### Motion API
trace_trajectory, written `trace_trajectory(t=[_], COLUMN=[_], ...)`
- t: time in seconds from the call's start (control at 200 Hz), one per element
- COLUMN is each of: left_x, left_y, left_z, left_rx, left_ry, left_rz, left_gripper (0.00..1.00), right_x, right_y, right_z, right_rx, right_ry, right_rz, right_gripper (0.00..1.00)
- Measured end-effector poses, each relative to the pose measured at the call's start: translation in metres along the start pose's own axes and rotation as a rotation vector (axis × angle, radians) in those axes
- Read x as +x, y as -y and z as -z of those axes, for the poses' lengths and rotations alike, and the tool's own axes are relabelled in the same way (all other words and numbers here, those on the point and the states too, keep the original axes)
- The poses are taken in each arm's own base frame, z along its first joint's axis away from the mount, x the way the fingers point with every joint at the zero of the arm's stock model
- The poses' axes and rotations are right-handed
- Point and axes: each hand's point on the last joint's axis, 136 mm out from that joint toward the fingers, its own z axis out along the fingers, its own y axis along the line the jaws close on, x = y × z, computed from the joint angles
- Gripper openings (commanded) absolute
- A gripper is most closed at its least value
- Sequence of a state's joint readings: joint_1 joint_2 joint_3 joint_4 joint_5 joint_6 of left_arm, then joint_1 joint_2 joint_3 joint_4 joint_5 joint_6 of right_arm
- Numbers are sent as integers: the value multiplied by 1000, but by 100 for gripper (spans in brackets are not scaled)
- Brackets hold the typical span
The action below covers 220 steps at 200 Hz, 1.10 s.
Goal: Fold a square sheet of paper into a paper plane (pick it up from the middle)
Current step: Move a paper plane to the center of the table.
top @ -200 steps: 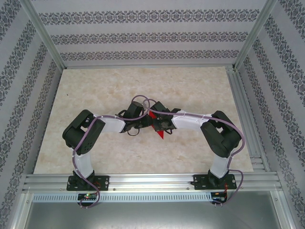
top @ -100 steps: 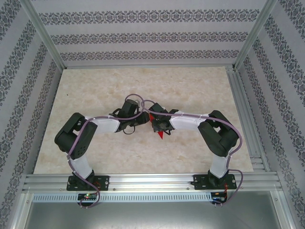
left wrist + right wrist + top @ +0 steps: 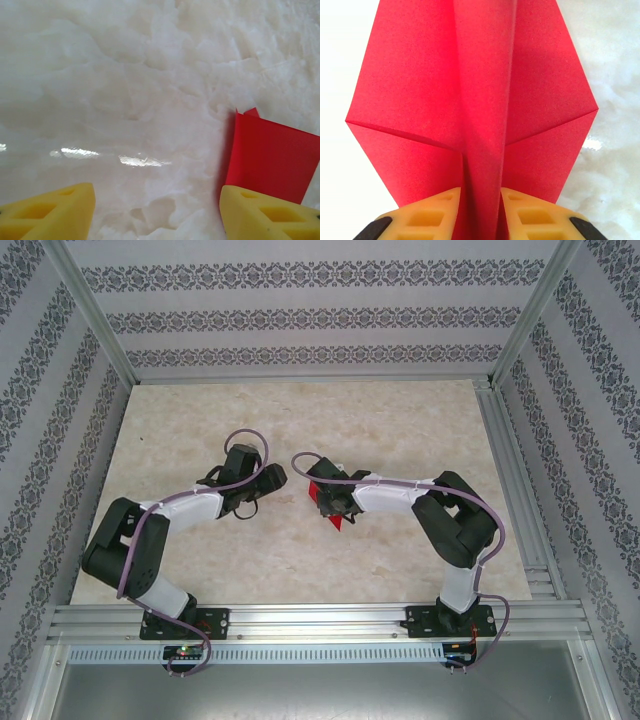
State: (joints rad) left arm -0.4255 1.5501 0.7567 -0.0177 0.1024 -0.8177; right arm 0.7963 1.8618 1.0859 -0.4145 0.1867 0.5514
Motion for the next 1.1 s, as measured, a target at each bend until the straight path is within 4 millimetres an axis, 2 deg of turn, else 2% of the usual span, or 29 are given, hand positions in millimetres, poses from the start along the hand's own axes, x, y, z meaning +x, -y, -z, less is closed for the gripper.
trace_trajectory(t=[0.15, 0.3, 0.44, 0.475, 0.634, 0.739, 0.844, 0.964, 1.099], left_x=[1, -3, -14, -17, -30, -35, -37, -35, -32], left_y=[-6, -11, -17, -19, -32, -42, -49, -54, -59], left_z=[3, 11, 26, 31, 51, 61, 68, 72, 73], left_rx=[-18, -43, -80, -92, -157, -200, -233, -252, -270], left_ry=[3, 21, 68, 83, 146, 169, 178, 175, 167], left_rz=[4, 5, 2, 0, -4, -7, -8, -13, -18], left_gripper=[74, 86, 96, 100, 100, 100, 100, 100, 100], right_x=[-1, -4, -9, -14, -53, -82, -109, -121, -118], right_y=[-1, 0, 3, 3, 13, 24, 32, 39, 44], right_z=[0, 0, 8, 12, 28, 31, 25, 10, -9], right_rx=[3, 10, 18, 15, 4, 10, 22, 43, 64], right_ry=[9, 19, 36, 50, 131, 172, 200, 192, 159], right_rz=[1, -4, -2, -6, -50, -78, -90, -86, -74], right_gripper=[19, 12, 4, 4, 4, 4, 5, 6, 7])
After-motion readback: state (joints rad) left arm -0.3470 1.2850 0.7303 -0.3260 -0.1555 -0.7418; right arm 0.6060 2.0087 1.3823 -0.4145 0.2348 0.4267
